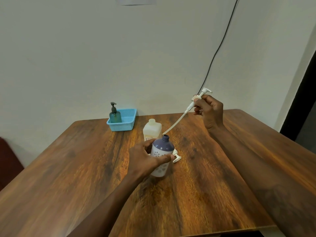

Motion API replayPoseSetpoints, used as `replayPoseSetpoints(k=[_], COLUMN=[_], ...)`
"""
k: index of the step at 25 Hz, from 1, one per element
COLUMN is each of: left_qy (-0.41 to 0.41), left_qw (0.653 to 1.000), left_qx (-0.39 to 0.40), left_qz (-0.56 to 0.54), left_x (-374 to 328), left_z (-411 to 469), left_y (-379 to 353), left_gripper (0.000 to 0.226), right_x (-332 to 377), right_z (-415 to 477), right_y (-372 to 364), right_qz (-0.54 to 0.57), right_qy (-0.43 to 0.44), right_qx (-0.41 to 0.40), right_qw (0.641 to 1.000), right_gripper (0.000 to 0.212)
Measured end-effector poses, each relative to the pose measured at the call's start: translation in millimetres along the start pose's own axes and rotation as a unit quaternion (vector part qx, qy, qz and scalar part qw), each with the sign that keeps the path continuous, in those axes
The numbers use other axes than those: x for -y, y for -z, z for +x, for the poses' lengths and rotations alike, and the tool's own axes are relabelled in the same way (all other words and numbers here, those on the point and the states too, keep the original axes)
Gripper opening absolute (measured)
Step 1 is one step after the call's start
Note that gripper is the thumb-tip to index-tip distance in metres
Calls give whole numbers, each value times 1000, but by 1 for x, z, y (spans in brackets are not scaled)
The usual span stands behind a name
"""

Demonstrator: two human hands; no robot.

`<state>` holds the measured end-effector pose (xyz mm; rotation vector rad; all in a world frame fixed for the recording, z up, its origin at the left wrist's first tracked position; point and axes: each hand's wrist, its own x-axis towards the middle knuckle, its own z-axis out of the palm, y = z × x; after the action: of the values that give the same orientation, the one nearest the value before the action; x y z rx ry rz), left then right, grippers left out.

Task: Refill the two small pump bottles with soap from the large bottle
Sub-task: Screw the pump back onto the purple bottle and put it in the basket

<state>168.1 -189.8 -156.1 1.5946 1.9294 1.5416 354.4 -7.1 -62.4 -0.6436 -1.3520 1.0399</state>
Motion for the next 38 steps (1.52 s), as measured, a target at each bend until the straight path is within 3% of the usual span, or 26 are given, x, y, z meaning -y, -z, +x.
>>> replayPoseSetpoints(k=[5, 10, 13, 18, 22, 30, 34, 38], left_qy=[11, 4, -9, -18, -11, -22, -26, -34], left_qw=[1000, 1000, 1000, 1000, 1000, 999, 999, 998], left_qx=[3, -1, -3, -9, -8, -31, -32, -46], left_qz=[9, 8, 15, 9, -6, -29, -11, 27], left_x=[3, -3, -4, -4, -4, -18, -17, -10], left_z=[-2, -5, -4, 1, 3, 2, 5, 7], left_y=[7, 8, 4, 2, 3, 6, 9, 7], left_gripper=[74, 68, 67, 77, 80, 47, 49, 67], right_x=[3, 4, 7, 6, 8, 2, 1, 2], right_z=[0, -7, -14, -29, -33, -36, -32, -32], right_y=[-2, -9, -16, -27, -31, -34, -35, -35], right_qz=[6, -9, -7, -6, -21, -56, -61, -117], right_qy=[12, 34, 43, 29, 10, 1, 2, 51], right_qx=[-12, 35, 95, 266, 317, 342, 335, 317], right_qw=[1000, 999, 995, 963, 948, 938, 940, 940], right_gripper=[26, 23, 21, 23, 25, 29, 32, 22])
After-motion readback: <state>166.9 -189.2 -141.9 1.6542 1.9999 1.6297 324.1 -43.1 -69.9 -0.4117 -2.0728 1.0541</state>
